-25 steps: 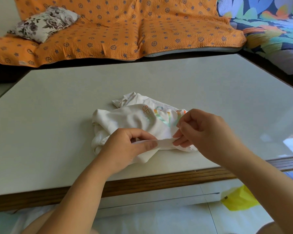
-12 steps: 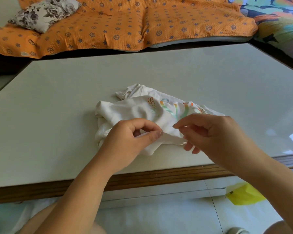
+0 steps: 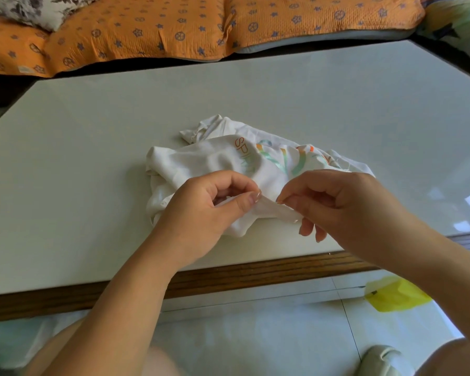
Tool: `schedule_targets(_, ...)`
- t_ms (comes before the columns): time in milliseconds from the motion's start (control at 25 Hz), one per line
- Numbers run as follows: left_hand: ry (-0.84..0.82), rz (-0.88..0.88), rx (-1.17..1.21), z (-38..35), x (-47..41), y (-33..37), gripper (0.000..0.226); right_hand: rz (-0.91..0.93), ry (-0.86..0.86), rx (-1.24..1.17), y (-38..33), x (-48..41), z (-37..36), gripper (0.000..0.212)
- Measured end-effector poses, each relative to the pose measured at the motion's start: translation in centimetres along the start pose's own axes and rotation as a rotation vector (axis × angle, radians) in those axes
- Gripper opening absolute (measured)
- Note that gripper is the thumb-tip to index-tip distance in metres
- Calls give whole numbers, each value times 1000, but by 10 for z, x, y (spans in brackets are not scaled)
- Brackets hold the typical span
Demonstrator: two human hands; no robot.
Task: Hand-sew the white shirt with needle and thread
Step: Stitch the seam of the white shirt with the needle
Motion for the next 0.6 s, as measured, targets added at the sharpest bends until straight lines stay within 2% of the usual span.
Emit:
schedule_targets(160, -12, 9, 20, -1, -1, -1, 17, -26, -23, -44, 2, 0, -1, 22)
schedule_targets(600, -76, 73, -77, -9, 3, 3, 23, -35, 77, -83, 7, 0, 7, 21)
Point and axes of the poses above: each hand's wrist, its own x-axis away from the middle knuckle, its own z-axis out of the back of the hand, y = z × x, the point moved 7 cm from there along -x, towards the middle knuckle, and after that the axes turned 7 degrees about z, right-handed, at the moved point
